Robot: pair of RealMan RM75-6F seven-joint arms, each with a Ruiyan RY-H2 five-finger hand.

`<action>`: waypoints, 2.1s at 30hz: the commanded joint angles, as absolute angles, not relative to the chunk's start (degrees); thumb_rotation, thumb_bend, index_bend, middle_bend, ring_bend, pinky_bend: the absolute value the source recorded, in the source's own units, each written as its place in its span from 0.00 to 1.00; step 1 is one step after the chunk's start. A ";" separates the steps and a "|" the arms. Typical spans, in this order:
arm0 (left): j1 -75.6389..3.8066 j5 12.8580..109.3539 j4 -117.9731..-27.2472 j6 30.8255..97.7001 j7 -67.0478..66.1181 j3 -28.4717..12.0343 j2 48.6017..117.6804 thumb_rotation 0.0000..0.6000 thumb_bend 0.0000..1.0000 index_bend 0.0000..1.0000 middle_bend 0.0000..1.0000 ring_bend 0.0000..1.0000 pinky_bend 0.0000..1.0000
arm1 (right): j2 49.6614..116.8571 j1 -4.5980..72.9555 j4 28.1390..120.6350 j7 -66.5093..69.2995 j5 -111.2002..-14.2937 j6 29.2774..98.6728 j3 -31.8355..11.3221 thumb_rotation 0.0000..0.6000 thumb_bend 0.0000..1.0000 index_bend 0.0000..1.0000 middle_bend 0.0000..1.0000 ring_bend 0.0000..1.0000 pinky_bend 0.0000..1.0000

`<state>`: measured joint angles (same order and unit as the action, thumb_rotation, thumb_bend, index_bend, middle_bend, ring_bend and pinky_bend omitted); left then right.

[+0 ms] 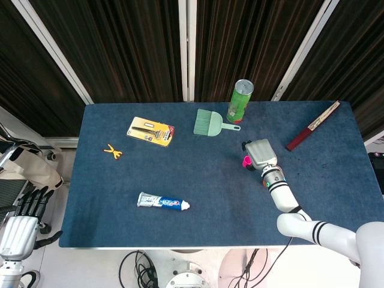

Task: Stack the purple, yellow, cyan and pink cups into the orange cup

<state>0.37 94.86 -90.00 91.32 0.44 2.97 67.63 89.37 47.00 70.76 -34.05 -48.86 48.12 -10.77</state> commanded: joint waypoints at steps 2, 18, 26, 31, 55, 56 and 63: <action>0.39 94.91 -89.94 91.39 0.36 2.95 67.71 1.00 0.02 0.03 0.00 0.00 0.00 | 89.75 47.27 70.24 -34.90 -47.62 47.85 -10.22 1.00 0.14 0.37 0.43 0.90 0.97; 0.43 94.64 -90.11 91.37 0.26 2.80 67.52 1.00 0.02 0.03 0.00 0.00 0.00 | 91.52 47.80 68.42 -34.70 -46.85 47.90 -9.19 1.00 0.21 0.44 0.47 0.90 0.97; 0.65 94.17 -90.01 91.63 0.64 2.58 67.43 1.00 0.02 0.03 0.00 0.00 0.00 | 92.37 47.84 67.44 -34.51 -47.40 48.57 -9.00 1.00 0.26 0.50 0.51 0.91 0.97; 0.71 94.30 -90.01 91.99 1.05 2.48 67.21 1.00 0.02 0.03 0.00 0.00 0.00 | 92.43 47.60 67.86 -34.00 -48.19 49.56 -9.14 1.00 0.27 0.55 0.54 0.91 0.97; 0.50 96.02 -89.53 92.16 0.21 2.90 68.90 1.00 0.02 0.03 0.00 0.00 0.00 | 68.97 37.15 99.65 -32.21 -60.94 64.66 -5.78 1.00 0.28 0.58 0.57 0.92 0.97; 0.50 96.16 -89.56 92.20 0.10 2.95 69.00 1.00 0.02 0.03 0.00 0.00 0.00 | 68.72 36.76 99.65 -32.25 -61.02 64.69 -5.38 1.00 0.28 0.58 0.57 0.92 0.97; 0.95 96.58 -89.69 92.86 -0.03 3.34 68.91 1.00 0.02 0.03 0.00 0.00 0.00 | 69.53 35.28 97.34 -31.27 -59.82 63.16 -3.88 1.00 0.28 0.58 0.57 0.92 0.97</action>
<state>0.92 96.58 -89.67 92.82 -0.05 3.32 68.94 69.31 35.54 97.71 -31.51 -60.06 63.46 -4.12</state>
